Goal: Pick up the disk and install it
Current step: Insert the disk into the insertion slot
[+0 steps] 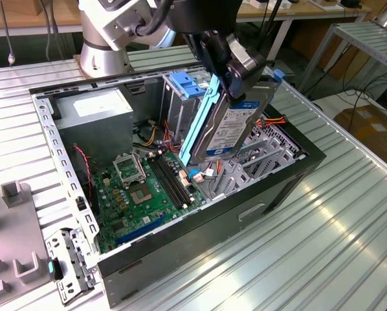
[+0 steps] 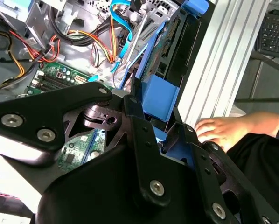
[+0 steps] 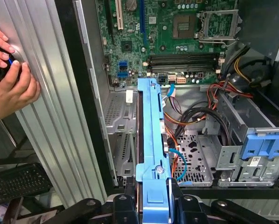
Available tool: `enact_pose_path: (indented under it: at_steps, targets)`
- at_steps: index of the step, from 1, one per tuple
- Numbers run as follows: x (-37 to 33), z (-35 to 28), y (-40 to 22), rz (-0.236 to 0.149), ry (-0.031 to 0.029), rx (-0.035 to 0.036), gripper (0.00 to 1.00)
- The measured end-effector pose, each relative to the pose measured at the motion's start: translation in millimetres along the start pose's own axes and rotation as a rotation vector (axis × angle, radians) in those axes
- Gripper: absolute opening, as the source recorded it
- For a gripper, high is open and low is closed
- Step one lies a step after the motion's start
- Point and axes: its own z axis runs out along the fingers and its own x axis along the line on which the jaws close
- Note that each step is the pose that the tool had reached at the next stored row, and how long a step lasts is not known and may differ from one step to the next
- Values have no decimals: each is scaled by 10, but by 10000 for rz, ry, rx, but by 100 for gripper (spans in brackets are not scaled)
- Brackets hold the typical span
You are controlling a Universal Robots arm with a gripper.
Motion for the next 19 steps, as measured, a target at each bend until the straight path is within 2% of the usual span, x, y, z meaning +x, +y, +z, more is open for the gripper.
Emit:
enact_pose_path:
  at_steps: [1, 3, 4, 5, 8, 10, 13, 14, 16, 18, 19]
  targets:
    - [-1, 31, 6, 6, 4, 13, 37]
    - [-2, 50, 7, 8, 6, 52, 37]
    - [-4, 69, 1, 6, 12, 107, 37]
    - [-6, 77, -5, 6, 16, 131, 37]
    - [-9, 118, -51, 10, 18, 216, 37]
    - [-15, 169, -119, 13, 21, 288, 37]
    - [-21, 227, -185, 16, 20, 326, 37]
    - [-26, 283, -242, 17, 19, 345, 37]
    - [-31, 341, -296, 17, 20, 352, 37]
    - [-38, 433, -396, 20, 19, 374, 37]
    - [-44, 496, -478, 20, 19, 397, 37]
